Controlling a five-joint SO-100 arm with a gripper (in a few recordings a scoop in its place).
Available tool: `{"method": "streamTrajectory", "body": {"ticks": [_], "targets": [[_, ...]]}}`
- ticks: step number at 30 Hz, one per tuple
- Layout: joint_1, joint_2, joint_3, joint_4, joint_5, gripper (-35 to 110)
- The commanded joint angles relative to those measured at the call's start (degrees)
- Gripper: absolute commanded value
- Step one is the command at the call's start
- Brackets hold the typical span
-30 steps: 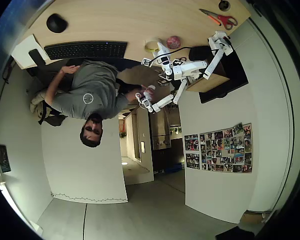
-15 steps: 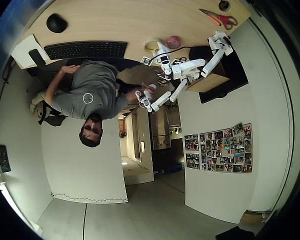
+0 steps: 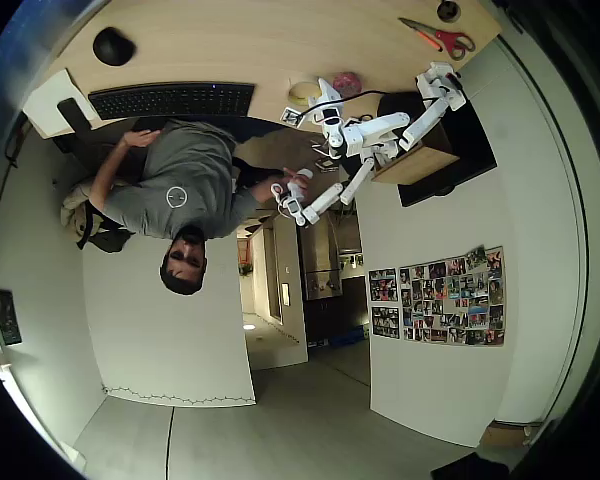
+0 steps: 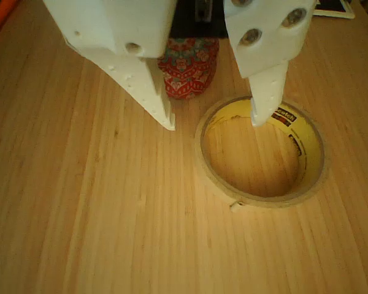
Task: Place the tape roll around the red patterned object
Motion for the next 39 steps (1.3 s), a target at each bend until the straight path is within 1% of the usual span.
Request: {"method": "streamTrajectory", "body": {"ticks": [1,8,10,14,19,24,32,35,37,39], "targets": [[-0.70,-2.72,-6.77,0.79,-0.79,29],[-0.88,-12.48,-17.67,0.79,-0.35,20],[-0.97,-14.41,-20.04,0.79,-0.35,16],[-0.53,-14.50,-22.32,0.79,-1.41,2],[0.26,-9.49,-21.53,0.88,-4.48,0],[-0.18,5.54,-8.70,0.88,-6.59,0],[-1.58,35.24,15.56,0.79,-8.79,0],[-1.76,42.71,24.70,-0.18,-8.61,0],[-1.93,46.93,32.70,-3.96,-8.61,0],[-2.02,53.88,45.79,-12.66,-9.40,0]]}}
